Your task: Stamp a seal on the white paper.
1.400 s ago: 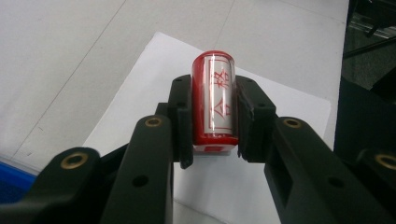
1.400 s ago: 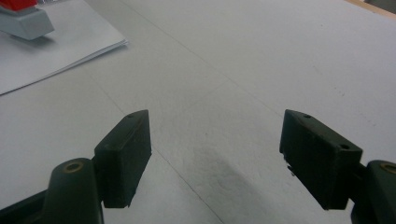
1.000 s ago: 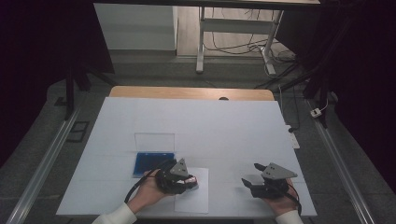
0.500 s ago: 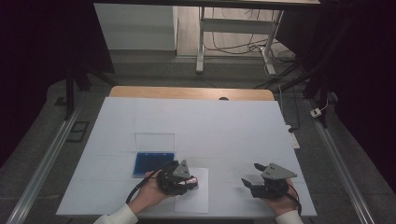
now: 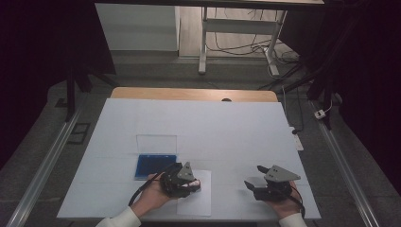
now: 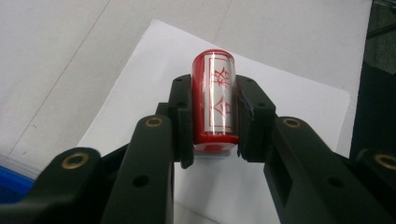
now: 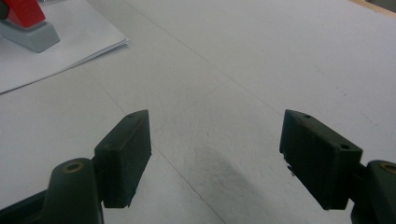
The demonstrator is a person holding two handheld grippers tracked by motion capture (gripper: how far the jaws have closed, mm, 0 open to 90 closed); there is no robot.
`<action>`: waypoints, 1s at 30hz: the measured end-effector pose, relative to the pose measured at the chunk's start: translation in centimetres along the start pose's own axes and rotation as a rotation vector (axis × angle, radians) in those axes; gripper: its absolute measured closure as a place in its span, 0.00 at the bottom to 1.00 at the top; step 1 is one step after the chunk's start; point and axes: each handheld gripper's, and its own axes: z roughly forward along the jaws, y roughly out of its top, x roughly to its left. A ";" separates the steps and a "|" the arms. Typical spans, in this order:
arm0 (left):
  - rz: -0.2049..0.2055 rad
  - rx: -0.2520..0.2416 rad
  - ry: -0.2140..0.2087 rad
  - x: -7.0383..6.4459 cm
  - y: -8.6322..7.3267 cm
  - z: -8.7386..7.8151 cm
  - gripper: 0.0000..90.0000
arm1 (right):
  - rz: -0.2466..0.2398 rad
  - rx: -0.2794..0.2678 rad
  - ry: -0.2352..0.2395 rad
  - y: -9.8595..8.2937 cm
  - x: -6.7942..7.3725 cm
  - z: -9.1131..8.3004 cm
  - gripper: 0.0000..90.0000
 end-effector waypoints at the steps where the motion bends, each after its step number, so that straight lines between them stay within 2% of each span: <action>1: -0.002 0.003 -0.001 0.0 0.0 0.0 0.79 | 0.000 0.003 0.001 0.0 0.0 0.0 0.27; 10: -0.010 0.019 0.001 -0.1 0.1 0.2 0.79 | -0.009 0.004 0.003 0.2 0.1 0.1 0.27; 14: -0.005 0.027 0.014 -0.2 0.2 0.3 0.79 | -0.011 -0.002 -0.001 0.2 0.1 0.0 0.27; 30: 0.006 0.031 0.015 -0.2 0.2 0.3 0.79 | -0.009 0.000 -0.003 0.3 0.3 0.0 0.27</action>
